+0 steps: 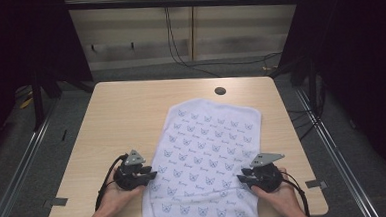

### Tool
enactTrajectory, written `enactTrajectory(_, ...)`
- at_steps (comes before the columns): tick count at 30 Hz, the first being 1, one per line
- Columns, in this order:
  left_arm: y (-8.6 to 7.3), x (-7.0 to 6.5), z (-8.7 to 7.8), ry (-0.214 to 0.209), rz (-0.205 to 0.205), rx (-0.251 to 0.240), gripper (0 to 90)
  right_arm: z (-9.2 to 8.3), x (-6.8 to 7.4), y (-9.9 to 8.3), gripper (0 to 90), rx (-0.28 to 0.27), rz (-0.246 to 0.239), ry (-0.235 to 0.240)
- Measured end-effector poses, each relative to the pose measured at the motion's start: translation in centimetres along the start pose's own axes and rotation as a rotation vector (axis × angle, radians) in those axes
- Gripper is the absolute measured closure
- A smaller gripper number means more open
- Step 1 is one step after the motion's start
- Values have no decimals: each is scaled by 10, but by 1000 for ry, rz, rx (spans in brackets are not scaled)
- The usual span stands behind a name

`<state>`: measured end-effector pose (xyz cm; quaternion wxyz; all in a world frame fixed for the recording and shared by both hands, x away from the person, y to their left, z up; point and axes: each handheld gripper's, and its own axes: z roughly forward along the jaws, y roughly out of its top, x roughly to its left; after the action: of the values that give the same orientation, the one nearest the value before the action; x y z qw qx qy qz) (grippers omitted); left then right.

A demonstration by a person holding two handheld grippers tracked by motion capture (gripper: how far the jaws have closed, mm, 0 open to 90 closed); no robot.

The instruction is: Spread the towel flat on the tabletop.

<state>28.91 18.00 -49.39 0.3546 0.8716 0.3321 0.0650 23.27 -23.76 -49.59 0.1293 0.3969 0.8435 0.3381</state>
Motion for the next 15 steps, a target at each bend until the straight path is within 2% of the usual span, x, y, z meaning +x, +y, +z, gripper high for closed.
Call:
enactTrajectory(1, -2, -1, -1, -23, -6, 3, 834, -1, -1, 0, 838, 5, 4, 16)
enactTrajectory(2, -4, -3, -3, -55, -15, 6, 848, -1, -1, 0, 879, 11, 17, 33)
enactTrajectory(3, -8, -5, -6, -97, -40, 0, 853, -2, 0, 0, 886, 14, 26, 44)
enactTrajectory(5, -16, -11, -15, -154, -53, 9, 859, -6, 1, -4, 890, 29, 47, 106)
enactTrajectory(7, -29, -17, -30, -236, -65, -18, 858, -14, 6, -10, 890, 37, 35, 152)
enactTrajectory(9, -42, -26, -48, -271, -54, -49, 855, -27, 14, -17, 889, 27, 30, 206)
enactTrajectory(11, -47, -32, -68, -320, -6, -130, 830, -40, 21, -24, 888, 38, 20, 246)
enactTrajectory(12, -45, -34, -75, -338, -23, -141, 824, -49, 27, -29, 888, 33, -7, 269)
enactTrajectory(13, -42, -37, -84, -343, -8, -171, 804, -54, 31, -31, 885, 43, -16, 277)
enactTrajectory(14, -38, -39, -88, -329, 12, -189, 763, -60, 35, -33, 876, 57, -35, 284)
enactTrajectory(15, -32, -37, -88, -307, 21, -192, 714, -64, 37, -34, 823, 40, -46, 272)
